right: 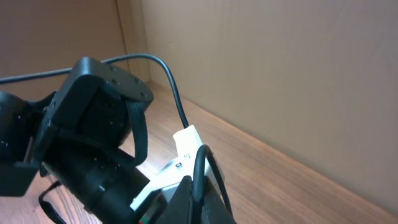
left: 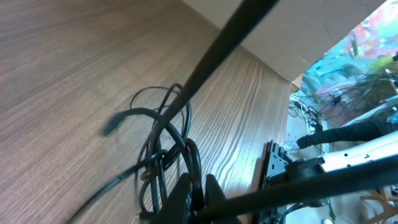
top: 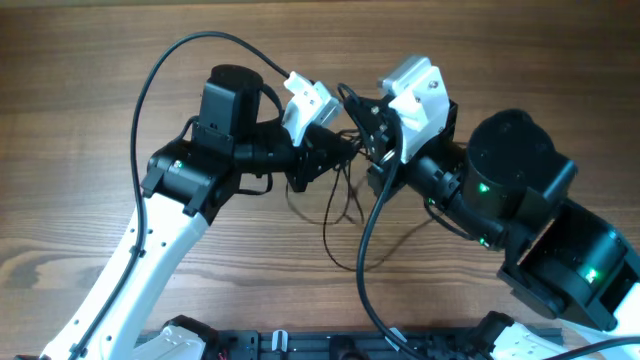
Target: Untangle cables
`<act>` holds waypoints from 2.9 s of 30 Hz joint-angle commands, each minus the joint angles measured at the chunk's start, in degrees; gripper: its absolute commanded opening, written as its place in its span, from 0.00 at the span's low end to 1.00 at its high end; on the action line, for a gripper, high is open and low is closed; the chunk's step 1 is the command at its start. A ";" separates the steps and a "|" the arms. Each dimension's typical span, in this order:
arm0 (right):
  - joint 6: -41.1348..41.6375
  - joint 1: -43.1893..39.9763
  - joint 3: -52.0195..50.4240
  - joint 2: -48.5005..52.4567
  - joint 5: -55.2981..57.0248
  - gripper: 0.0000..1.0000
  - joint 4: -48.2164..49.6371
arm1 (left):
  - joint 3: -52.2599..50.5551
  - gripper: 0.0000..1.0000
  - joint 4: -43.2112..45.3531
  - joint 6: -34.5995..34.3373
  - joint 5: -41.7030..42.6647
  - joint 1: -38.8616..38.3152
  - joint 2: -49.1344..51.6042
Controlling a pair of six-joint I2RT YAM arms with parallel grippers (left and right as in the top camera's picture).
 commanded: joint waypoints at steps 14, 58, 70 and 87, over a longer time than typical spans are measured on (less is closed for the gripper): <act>5.99 -0.04 0.59 -0.74 70.75 0.04 3.65 | -0.26 0.16 -22.99 0.07 -19.85 -0.15 -0.31; 10.51 -1.29 -0.24 7.50 27.56 0.93 -18.45 | -0.26 0.38 -15.85 -1.01 -14.08 -2.89 -0.31; 21.18 -27.63 -3.65 26.23 -0.28 1.00 -15.06 | -0.26 0.39 -16.76 -3.19 -14.03 -1.60 -0.31; 20.98 -34.97 -3.67 47.10 -2.12 0.98 -19.21 | -0.26 0.43 -16.55 -3.17 -14.08 -1.60 -0.31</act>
